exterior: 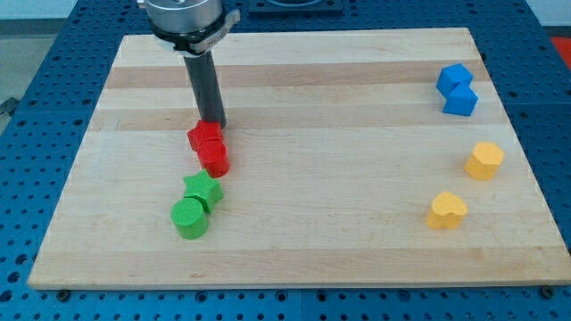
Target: Push red blocks into green blocks
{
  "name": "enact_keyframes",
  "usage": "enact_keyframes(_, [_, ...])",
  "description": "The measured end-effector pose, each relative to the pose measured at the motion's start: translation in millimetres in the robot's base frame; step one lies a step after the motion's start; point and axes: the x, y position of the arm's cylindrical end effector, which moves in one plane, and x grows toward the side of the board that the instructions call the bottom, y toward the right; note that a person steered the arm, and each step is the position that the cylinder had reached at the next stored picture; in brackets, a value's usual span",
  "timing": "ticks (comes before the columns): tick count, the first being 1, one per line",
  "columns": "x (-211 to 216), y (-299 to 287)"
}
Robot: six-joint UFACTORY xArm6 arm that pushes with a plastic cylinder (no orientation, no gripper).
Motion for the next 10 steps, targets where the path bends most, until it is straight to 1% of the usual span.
enact_keyframes(1, [0.0, 1.2])
enact_keyframes(3, [-20.9, 23.5])
enact_keyframes(4, [-15.6, 18.5])
enact_keyframes(5, [-32.5, -12.2])
enact_keyframes(6, [-30.1, -40.9])
enact_keyframes(7, [-14.1, -46.6])
enact_keyframes(8, [-9.1, -40.7])
enact_keyframes(10, [-6.1, 2.2])
